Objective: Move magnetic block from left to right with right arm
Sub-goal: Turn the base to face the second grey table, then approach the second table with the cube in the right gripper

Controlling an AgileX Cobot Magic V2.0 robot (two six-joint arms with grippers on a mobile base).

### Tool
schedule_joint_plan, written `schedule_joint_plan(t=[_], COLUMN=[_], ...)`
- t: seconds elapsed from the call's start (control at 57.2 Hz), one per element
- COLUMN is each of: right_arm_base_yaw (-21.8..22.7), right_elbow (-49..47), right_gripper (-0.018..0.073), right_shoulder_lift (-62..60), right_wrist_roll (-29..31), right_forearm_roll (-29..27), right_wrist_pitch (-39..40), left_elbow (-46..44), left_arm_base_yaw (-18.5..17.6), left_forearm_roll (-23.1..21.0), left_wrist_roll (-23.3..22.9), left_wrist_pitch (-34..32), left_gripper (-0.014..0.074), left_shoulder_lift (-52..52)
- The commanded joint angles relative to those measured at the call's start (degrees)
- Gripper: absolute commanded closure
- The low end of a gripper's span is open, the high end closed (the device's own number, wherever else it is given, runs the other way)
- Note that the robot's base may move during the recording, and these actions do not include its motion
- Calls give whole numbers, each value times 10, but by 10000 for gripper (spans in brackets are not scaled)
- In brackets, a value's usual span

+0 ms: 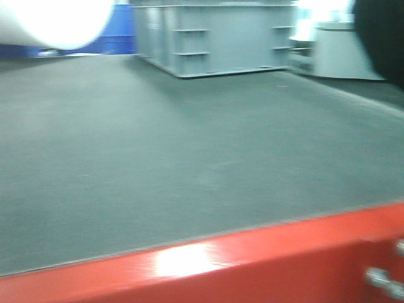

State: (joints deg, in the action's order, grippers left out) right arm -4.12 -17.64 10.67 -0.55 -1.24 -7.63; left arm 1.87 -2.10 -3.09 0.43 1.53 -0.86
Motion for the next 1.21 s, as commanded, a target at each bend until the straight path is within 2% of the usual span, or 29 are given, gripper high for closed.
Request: schedule_joint_plan(t=[0.0,1.189], right_arm_base_yaw=[1,1], right_elbow=[-18,-18], right_gripper=[225,225], right_shoulder_lift=[7,7], right_wrist_roll=[6,6], right_forearm_roll=[-1,-1], right_wrist_pitch=[49,49], left_elbow=[5,5], left_arm_base_yaw=[-4,-4], left_forearm_roll=[-1,-1], left_wrist_roll=[-4,-4], left_wrist_pitch=[-48,-48], left_gripper=[722,722], left_shoulder_lift=[-4,-4])
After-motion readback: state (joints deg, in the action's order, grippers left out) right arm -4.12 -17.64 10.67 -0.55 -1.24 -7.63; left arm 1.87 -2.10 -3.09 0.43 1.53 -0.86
